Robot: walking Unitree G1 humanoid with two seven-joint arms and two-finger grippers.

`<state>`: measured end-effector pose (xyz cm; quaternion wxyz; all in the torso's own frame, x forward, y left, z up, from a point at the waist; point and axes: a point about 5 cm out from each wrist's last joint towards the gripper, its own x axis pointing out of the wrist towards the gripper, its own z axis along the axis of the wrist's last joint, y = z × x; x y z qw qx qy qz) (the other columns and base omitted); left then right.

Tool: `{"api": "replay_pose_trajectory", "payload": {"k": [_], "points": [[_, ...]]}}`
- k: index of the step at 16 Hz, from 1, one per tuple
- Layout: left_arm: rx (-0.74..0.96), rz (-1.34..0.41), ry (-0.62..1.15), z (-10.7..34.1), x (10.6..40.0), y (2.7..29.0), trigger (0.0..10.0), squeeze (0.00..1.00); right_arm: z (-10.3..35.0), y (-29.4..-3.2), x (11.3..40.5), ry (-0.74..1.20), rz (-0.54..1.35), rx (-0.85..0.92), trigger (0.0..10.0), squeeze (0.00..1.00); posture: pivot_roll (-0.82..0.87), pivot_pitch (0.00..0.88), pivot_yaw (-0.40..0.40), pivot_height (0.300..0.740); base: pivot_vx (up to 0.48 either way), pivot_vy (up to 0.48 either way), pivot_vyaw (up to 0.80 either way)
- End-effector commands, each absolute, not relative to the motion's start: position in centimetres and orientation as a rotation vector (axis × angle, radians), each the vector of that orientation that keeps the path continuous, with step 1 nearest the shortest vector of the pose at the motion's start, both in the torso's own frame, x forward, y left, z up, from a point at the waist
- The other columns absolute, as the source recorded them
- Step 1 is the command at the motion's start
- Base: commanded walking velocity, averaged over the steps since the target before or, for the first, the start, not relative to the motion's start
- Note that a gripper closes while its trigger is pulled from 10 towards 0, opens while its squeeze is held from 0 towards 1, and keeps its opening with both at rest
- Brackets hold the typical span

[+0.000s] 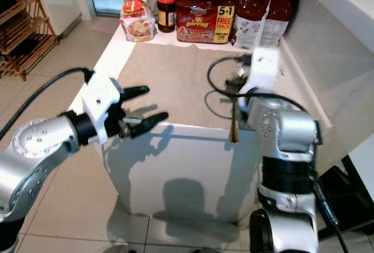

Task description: Setting the table

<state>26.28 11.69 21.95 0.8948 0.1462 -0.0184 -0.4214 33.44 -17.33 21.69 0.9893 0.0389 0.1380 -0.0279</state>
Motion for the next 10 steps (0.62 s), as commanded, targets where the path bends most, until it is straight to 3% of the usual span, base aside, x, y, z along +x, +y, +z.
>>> {"api": "replay_pose_trajectory", "payload": {"k": [1,3,9,10], "points": [[0.315,-0.845,-0.040,21.9,26.7,11.8,10.0,0.00,22.1,-17.8,33.1,0.235,-0.070,0.062,0.0,0.00,0.07,0.024,-0.022,0.740,0.000,0.000,0.00],[0.331,-0.792,-0.034,21.7,27.5,12.0,10.0,0.00,20.4,-18.7,33.3,0.247,-0.088,0.041,0.0,0.00,0.07,0.024,-0.013,0.740,0.000,0.000,0.00],[0.303,-0.683,-0.069,22.0,27.8,12.2,10.0,0.00,21.8,-18.8,32.1,0.141,-0.074,-0.012,0.0,0.00,0.07,0.029,-0.012,0.740,0.000,0.000,0.00],[0.259,-0.645,-0.079,22.1,27.8,12.1,10.0,0.00,22.6,-18.5,31.2,0.078,-0.032,-0.019,0.6,0.00,0.06,0.028,-0.012,0.740,0.000,0.000,0.00]]}}
